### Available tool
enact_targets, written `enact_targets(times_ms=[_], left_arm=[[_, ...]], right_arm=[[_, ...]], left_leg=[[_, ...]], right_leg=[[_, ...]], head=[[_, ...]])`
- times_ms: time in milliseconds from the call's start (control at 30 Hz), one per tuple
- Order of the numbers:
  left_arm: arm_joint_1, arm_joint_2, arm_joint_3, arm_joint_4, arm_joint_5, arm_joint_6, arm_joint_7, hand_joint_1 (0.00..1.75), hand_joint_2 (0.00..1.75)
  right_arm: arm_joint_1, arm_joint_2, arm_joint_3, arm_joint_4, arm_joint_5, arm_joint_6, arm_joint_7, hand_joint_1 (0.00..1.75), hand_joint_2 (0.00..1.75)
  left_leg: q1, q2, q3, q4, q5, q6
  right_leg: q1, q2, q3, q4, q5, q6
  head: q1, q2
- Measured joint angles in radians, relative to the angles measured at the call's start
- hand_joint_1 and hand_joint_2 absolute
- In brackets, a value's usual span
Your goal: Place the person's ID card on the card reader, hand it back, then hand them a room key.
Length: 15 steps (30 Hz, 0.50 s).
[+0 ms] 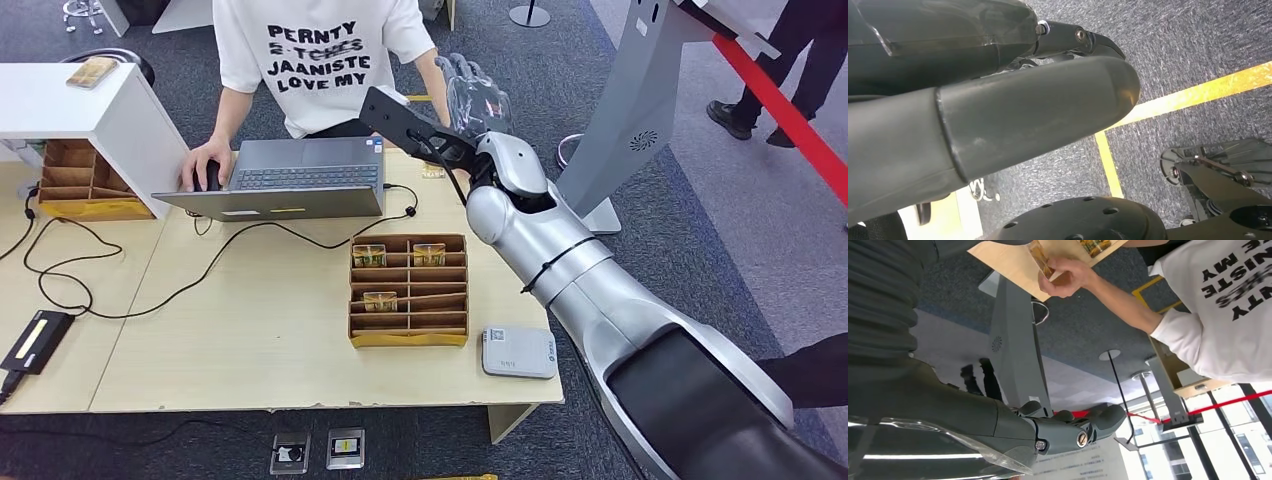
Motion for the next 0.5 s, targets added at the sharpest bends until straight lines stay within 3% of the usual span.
enact_targets(times_ms=[500], left_arm=[[0.000,0.000,-0.002,0.000,0.032,0.000,0.000,0.00,0.00]], right_arm=[[0.077,-0.030,-0.001,-0.155,0.026,-0.046,-0.004,0.00,1.75]], left_leg=[[0.000,0.000,0.000,0.000,0.000,0.000]], right_leg=[[0.000,0.000,0.000,0.000,0.000,0.000]], head=[[0.000,0.000]])
